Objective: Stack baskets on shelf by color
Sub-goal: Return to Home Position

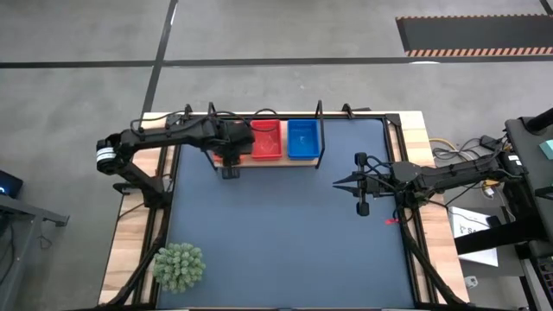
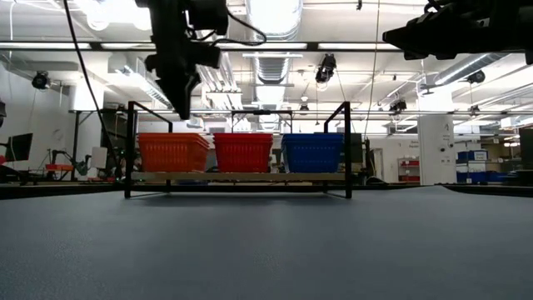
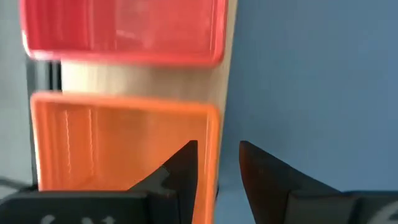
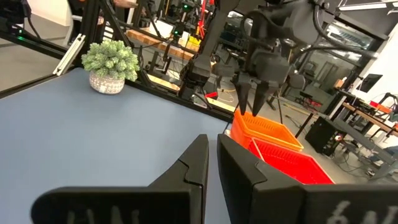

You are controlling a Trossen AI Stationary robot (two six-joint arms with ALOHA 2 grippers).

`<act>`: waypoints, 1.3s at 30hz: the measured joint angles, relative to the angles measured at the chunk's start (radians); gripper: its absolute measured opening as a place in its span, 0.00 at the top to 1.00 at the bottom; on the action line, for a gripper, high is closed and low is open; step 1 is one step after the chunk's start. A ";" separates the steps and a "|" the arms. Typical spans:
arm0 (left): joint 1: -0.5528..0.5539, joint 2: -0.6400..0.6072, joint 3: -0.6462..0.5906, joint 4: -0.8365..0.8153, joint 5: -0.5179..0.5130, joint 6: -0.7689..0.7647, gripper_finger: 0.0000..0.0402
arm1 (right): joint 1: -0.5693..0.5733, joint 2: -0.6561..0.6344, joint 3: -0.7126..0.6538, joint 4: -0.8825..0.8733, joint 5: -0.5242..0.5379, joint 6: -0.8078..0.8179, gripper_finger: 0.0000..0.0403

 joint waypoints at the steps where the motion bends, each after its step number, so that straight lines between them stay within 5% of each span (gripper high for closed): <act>1: -0.008 0.000 0.000 0.023 0.001 -0.012 0.75 | 0.000 0.000 0.000 0.000 0.000 0.000 0.93; 15: -0.105 0.026 -0.002 0.464 0.011 -0.083 0.79 | 0.000 0.000 0.000 -0.005 0.000 0.000 0.93; 30: -0.334 0.080 -0.014 0.475 0.030 -0.112 0.93 | 0.000 0.000 0.000 -0.032 -0.001 -0.004 0.93; 39: -0.458 -0.039 -0.221 0.735 0.052 -0.159 1.00 | 0.000 -0.069 -0.027 -0.019 -0.023 -0.049 0.93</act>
